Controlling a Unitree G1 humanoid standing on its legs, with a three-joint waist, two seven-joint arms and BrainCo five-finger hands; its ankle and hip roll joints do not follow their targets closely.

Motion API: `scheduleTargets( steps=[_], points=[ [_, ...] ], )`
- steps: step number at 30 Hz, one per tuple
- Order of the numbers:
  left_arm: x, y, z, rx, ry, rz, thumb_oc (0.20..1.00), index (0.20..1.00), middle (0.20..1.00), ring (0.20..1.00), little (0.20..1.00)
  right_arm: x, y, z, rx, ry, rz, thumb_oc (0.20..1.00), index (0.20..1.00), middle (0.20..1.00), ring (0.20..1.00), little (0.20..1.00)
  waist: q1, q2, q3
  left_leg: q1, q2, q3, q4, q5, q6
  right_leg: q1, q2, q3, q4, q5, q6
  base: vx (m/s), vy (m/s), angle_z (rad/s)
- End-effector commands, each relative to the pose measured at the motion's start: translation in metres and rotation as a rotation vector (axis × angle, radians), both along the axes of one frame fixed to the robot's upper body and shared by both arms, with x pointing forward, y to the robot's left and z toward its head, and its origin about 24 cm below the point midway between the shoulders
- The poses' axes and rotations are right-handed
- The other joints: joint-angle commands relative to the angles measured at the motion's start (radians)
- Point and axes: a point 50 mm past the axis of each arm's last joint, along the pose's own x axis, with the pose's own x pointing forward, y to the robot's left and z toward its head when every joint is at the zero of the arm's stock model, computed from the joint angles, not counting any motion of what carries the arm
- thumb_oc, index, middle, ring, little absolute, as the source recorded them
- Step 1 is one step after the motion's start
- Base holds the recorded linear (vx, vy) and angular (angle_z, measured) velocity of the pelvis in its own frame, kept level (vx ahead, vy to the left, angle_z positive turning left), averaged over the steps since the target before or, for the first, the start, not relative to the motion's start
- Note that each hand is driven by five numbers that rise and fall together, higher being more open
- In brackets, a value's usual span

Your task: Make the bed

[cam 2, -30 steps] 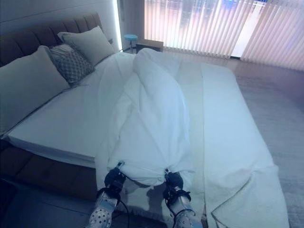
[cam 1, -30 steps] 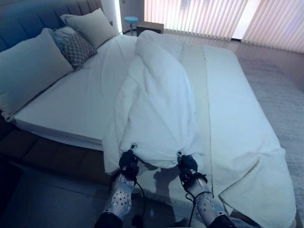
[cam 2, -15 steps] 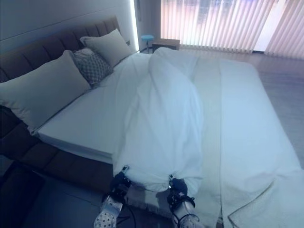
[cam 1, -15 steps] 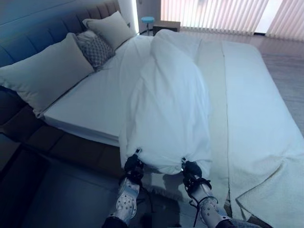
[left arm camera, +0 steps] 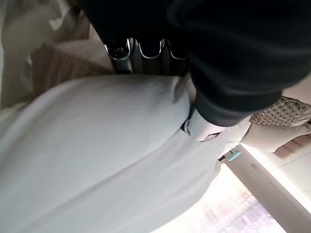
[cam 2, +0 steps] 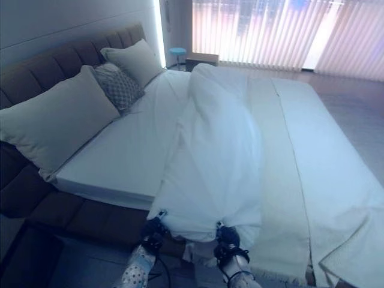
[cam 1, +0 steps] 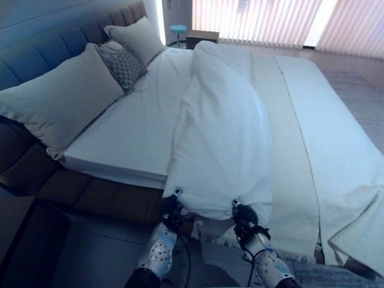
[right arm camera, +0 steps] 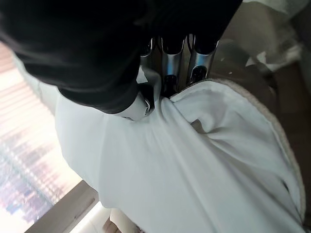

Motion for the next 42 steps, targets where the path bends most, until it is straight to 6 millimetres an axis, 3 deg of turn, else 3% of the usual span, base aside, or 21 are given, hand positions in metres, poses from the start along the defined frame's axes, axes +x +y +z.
scheduleTargets(
  steps=[1, 3, 5, 7, 10, 13, 18, 24, 28, 33, 35, 36, 38, 42],
  points=[
    [0.013, 0.071, 0.050, 0.133, -0.266, 0.225, 0.200, 0.200, 0.200, 0.200, 0.200, 0.012, -0.041, 0.023, -0.075, -0.156, -0.098, 0.200, 0.200, 0.200, 0.200, 0.200, 0.014, 0.016, -0.025, 0.066, -0.009, -0.014, -0.198, 0.078, -0.021, 0.065, 0.150, -0.050, -0.018, -0.125, 0.024, 0.00, 0.354, 0.06],
    [0.010, 0.076, 0.052, 0.131, -0.273, 0.255, 0.200, 0.200, 0.200, 0.200, 0.200, 0.012, -0.036, 0.027, -0.053, -0.184, -0.080, 0.200, 0.200, 0.200, 0.200, 0.200, 0.022, 0.007, -0.029, 0.083, -0.035, 0.006, -0.234, 0.093, -0.018, 0.078, 0.232, -0.093, -0.007, -0.189, 0.009, -0.02, 0.266, 0.10],
    [0.005, 0.078, 0.050, 0.127, -0.265, 0.278, 0.200, 0.200, 0.200, 0.200, 0.200, 0.009, -0.031, 0.028, -0.022, -0.204, -0.060, 0.200, 0.200, 0.200, 0.200, 0.200, 0.030, -0.013, -0.034, 0.093, -0.067, 0.022, -0.253, 0.115, -0.020, 0.088, 0.315, -0.091, -0.033, -0.209, 0.011, -0.04, 0.184, -0.13],
    [0.003, 0.078, 0.048, 0.125, -0.257, 0.292, 0.200, 0.200, 0.200, 0.200, 0.200, 0.006, -0.035, 0.033, -0.050, -0.230, -0.050, 0.200, 0.200, 0.200, 0.200, 0.200, 0.028, -0.029, -0.032, 0.097, -0.095, 0.026, -0.269, 0.135, -0.027, 0.101, 0.375, -0.039, -0.105, -0.215, -0.011, -0.07, 0.106, -0.24],
    [-0.001, 0.071, 0.044, 0.115, -0.249, 0.271, 0.200, 0.200, 0.200, 0.200, 0.200, 0.006, -0.043, 0.046, -0.072, -0.293, -0.068, 0.200, 0.200, 0.200, 0.200, 0.200, 0.011, -0.029, -0.051, 0.097, -0.112, 0.004, -0.291, 0.156, -0.028, 0.138, 0.416, 0.063, -0.214, -0.188, -0.038, -0.01, 0.050, 0.22],
    [-0.005, 0.072, 0.044, 0.131, -0.253, 0.259, 0.200, 0.200, 0.200, 0.200, 0.200, 0.001, -0.051, 0.053, -0.100, -0.344, -0.068, 0.200, 0.200, 0.200, 0.200, 0.200, 0.002, -0.027, -0.063, 0.089, -0.121, 0.007, -0.270, 0.142, -0.013, 0.165, 0.416, 0.058, -0.269, -0.169, -0.038, 0.01, -0.002, 0.16],
    [-0.011, 0.069, 0.035, 0.115, -0.223, 0.248, 0.200, 0.200, 0.200, 0.200, 0.200, -0.008, -0.061, 0.050, -0.179, -0.336, -0.049, 0.200, 0.200, 0.200, 0.200, 0.200, -0.006, -0.034, -0.040, 0.039, -0.125, 0.022, -0.153, 0.114, -0.041, 0.198, 0.391, 0.028, -0.320, -0.148, -0.029, -0.04, 0.011, 0.34],
    [-0.023, 0.070, 0.018, 0.110, -0.140, 0.253, 0.200, 0.200, 0.200, 0.200, 0.200, -0.014, -0.057, 0.031, -0.227, -0.238, -0.002, 0.200, 0.200, 0.200, 0.200, 0.200, 0.012, -0.053, -0.041, 0.009, -0.064, -0.012, -0.145, 0.112, -0.038, 0.193, 0.362, 0.055, -0.323, -0.137, -0.016, 0.01, 0.044, 0.01],
    [-0.030, 0.066, 0.005, 0.096, -0.073, 0.246, 0.200, 0.200, 0.200, 0.200, 0.200, -0.022, -0.059, 0.013, -0.290, -0.138, 0.049, 0.200, 0.200, 0.200, 0.200, 0.200, 0.014, -0.045, -0.033, -0.001, -0.006, -0.036, -0.161, 0.147, -0.053, 0.186, 0.341, 0.057, -0.300, -0.163, -0.016, 0.07, 0.115, -0.16],
    [-0.028, 0.060, 0.008, 0.094, -0.092, 0.210, 0.200, 0.200, 0.200, 0.200, 0.200, -0.021, -0.063, 0.019, -0.297, -0.167, 0.049, 0.200, 0.200, 0.200, 0.200, 0.200, 0.002, -0.026, -0.033, 0.040, 0.011, -0.004, -0.224, 0.153, -0.051, 0.189, 0.335, 0.041, -0.289, -0.171, -0.014, 0.07, 0.143, 0.07],
    [-0.019, 0.059, 0.022, 0.109, -0.162, 0.189, 0.200, 0.200, 0.200, 0.200, 0.200, -0.008, -0.064, 0.042, -0.307, -0.279, 0.030, 0.200, 0.200, 0.200, 0.200, 0.200, -0.006, -0.019, -0.047, 0.066, -0.005, 0.001, -0.240, 0.140, -0.042, 0.202, 0.318, 0.045, -0.289, -0.167, 0.000, 0.10, 0.170, 0.07],
    [-0.019, 0.059, 0.022, 0.109, -0.162, 0.189, 0.200, 0.200, 0.200, 0.200, 0.200, -0.008, -0.064, 0.042, -0.307, -0.279, 0.030, 0.200, 0.200, 0.200, 0.200, 0.200, -0.006, -0.019, -0.047, 0.066, -0.005, 0.002, -0.240, 0.140, -0.042, 0.202, 0.318, 0.045, -0.289, -0.167, 0.000, 0.06, 0.112, 0.01],
    [-0.003, 0.065, 0.055, 0.143, -0.315, 0.192, 0.200, 0.200, 0.200, 0.200, 0.200, 0.008, -0.066, 0.081, -0.325, -0.464, -0.007, 0.200, 0.200, 0.200, 0.200, 0.200, -0.004, -0.023, -0.061, 0.092, -0.019, 0.023, -0.242, 0.117, -0.028, 0.213, 0.303, 0.062, -0.284, -0.166, 0.012, 0.12, 0.178, 0.00],
    [0.007, 0.077, 0.102, 0.186, -0.528, 0.234, 0.200, 0.200, 0.200, 0.200, 0.200, 0.015, -0.072, 0.127, -0.369, -0.687, -0.048, 0.200, 0.200, 0.200, 0.200, 0.200, -0.005, -0.029, -0.084, 0.127, -0.028, 0.041, -0.274, 0.106, -0.015, 0.224, 0.294, 0.078, -0.282, -0.164, 0.025, 0.10, 0.117, -0.12]
  ],
)
